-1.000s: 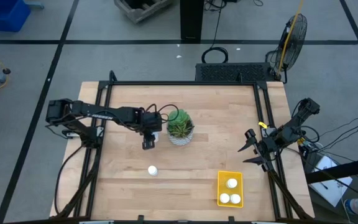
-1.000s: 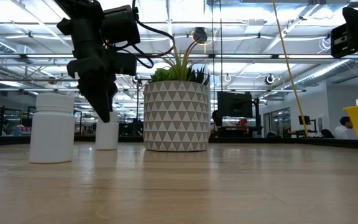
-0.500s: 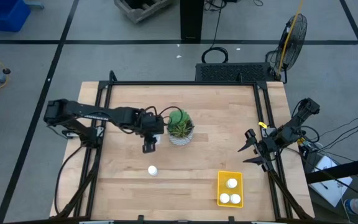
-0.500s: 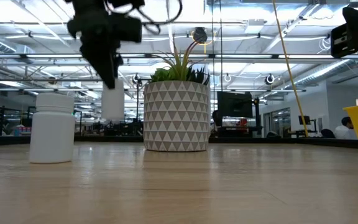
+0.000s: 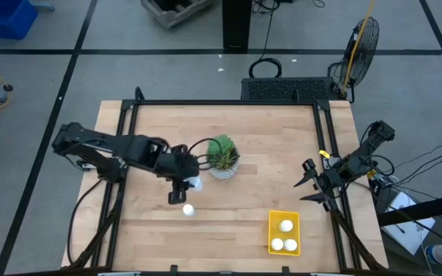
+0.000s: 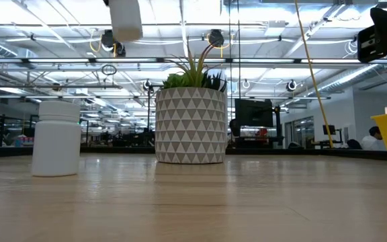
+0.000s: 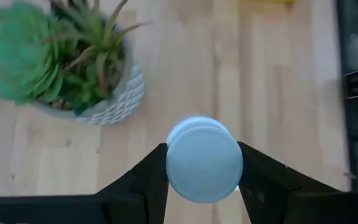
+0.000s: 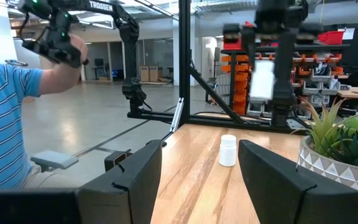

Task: Pick and place pill bottles into a basket
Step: Put the white pill bottle into the bin

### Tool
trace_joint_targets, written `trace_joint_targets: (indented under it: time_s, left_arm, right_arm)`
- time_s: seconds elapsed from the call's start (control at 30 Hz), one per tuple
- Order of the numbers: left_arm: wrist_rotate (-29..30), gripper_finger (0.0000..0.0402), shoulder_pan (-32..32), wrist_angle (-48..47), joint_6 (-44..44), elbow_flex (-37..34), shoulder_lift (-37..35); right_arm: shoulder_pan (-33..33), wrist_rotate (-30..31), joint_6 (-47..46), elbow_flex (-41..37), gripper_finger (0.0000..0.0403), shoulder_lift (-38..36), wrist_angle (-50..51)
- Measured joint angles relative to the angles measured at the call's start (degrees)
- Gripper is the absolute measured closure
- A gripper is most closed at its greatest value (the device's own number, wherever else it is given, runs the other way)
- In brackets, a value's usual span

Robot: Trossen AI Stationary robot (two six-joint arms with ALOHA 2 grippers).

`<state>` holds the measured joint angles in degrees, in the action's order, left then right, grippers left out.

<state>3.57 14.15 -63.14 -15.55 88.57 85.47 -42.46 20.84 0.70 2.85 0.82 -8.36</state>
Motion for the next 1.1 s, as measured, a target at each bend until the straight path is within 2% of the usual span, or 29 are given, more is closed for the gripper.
trace_joint_targets:
  time_s: [0.27,0.5,0.97,1.1]
  left_arm:
    - [2.5,0.0235,5.8,-0.1,-2.9,5.7,1.7]
    - [1.0,0.0237,6.7,-1.0,-1.5,12.2,9.2]
    - [-1.8,0.0237,6.8,-4.0,8.6,37.6,29.7]
    - [-2.6,0.0235,6.4,-4.5,10.0,42.9,34.2]
  right_arm:
    - [0.0,0.0,0.0,0.0,0.0198,0.0,0.0]
    - [0.0,0.0,0.0,0.0,0.0195,0.0,0.0]
    - [0.0,0.0,0.0,0.0,0.0196,0.0,0.0]
    - [0.0,0.0,0.0,0.0,0.0199,0.0,0.0]
